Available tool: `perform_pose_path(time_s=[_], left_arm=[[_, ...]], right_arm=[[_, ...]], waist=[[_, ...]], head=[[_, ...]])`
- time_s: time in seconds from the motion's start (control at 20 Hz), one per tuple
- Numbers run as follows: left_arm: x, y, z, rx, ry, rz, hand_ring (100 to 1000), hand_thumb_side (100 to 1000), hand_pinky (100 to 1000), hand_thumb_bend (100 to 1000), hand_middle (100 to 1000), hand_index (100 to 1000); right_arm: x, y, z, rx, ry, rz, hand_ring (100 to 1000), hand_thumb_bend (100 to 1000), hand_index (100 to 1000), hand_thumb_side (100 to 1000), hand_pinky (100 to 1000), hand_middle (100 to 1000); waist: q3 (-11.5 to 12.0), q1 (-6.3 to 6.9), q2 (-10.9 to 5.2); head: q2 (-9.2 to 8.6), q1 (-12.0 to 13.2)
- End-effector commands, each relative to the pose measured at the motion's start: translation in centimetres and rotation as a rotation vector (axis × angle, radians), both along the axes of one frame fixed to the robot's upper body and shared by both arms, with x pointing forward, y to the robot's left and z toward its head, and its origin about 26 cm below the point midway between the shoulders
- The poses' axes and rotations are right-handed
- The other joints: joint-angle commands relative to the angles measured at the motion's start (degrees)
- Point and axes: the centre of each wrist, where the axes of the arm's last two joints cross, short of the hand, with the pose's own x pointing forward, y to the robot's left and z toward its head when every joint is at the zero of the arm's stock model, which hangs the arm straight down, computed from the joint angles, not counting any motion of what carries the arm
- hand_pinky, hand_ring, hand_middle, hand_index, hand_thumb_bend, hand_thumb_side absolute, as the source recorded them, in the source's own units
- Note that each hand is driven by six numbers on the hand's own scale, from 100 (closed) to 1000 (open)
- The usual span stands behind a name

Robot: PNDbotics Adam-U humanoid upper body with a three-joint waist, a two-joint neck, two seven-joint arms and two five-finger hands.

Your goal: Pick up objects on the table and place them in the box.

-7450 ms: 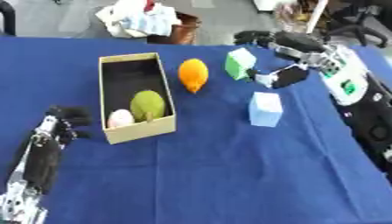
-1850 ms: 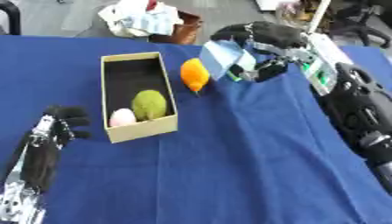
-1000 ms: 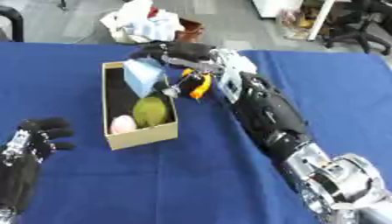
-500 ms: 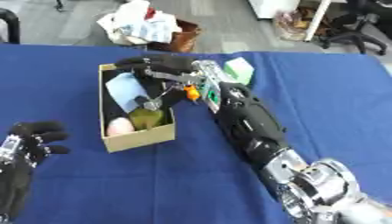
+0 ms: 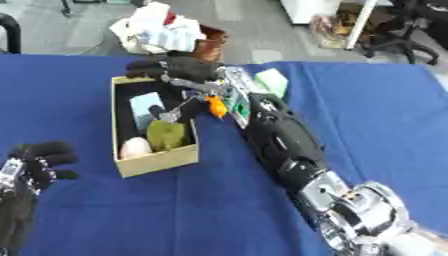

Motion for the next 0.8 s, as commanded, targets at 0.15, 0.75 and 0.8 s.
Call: perform_pose_path(time_s=[0.15,0.75,0.8], left_arm=[[-0.1,0.2,0.6,0.0,-0.026,0.01,720,910,636,100,673,748],[-0.2,0.8,0.4,0.008,-0.023,0.035,720,912,636,100,674,748],[-0.2,0.8,0.4,0.008,-0.022,0.036,720,912,636,100,674,748]], right_arm=[[1.1,-5.4,3.4,0.077,-0.04,-0.159,969,100,1000,401,909,1000],[1.5,-13.3,1.4,0.155,0.072,-0.632,991,100,1000,418,935,1000],[1.5,-13.6,0.8,0.14,0.088,-0.663,993,100,1000,423,936,1000]], waist=[[-0.64,0.5,-0.52],[-1.99,0.76,-0.5],[-2.06,0.78,-0.51]], head=[[-0.96,0.45],[-1.06,0.66],[-1.06,0.68]])
